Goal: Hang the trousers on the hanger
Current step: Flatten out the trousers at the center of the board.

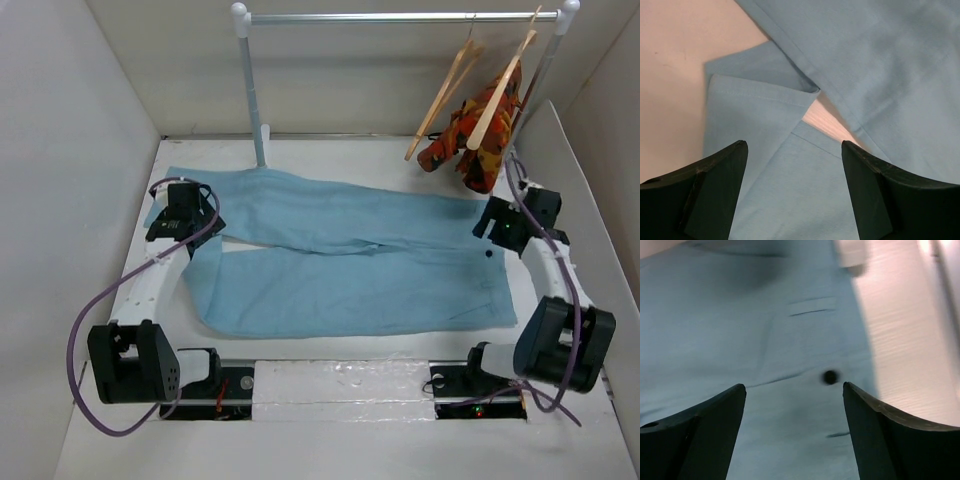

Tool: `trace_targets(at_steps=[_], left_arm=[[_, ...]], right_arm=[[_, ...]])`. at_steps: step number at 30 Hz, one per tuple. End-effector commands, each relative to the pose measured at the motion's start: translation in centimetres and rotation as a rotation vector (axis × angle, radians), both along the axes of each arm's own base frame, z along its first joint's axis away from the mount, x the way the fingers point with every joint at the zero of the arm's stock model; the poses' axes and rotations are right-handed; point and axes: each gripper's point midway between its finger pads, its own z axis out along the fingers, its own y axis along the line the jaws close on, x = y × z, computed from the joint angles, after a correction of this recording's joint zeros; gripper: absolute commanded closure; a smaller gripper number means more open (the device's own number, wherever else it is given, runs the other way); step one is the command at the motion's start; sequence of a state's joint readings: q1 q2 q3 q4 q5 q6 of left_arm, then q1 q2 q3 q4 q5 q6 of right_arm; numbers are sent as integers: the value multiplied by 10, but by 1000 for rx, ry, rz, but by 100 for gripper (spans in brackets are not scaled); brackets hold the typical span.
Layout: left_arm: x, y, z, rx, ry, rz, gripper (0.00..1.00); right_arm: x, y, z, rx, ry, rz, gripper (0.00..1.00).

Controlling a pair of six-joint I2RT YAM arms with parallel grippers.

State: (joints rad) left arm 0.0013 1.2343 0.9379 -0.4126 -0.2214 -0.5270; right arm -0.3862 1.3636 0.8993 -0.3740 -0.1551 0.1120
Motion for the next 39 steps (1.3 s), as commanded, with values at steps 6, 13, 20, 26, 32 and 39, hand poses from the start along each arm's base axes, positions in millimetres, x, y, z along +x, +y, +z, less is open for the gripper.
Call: trace_targets(at_steps=[6,13,20,26,32,39], left_arm=[[-47,44,-27,-36,86,262,34],[-44,78,-59,-262,71,295,38],[-43,63,-82,-309,82,202,40],[-48,72,-91,-282,131,260,60],[-38,71,-100,-312,133,248,76],[-40,75,-112,-305,179,268,65]], right_arm=[[-55,134,18,123,-193,416,94],[-98,227,6,159,-185,867,84],[-116,267,9,134,-214,1094,58],[-119,271,4,122,-198,1140,56],[-116,277,5,138,-194,1155,56],[-114,282,10,134,-210,1149,56]])
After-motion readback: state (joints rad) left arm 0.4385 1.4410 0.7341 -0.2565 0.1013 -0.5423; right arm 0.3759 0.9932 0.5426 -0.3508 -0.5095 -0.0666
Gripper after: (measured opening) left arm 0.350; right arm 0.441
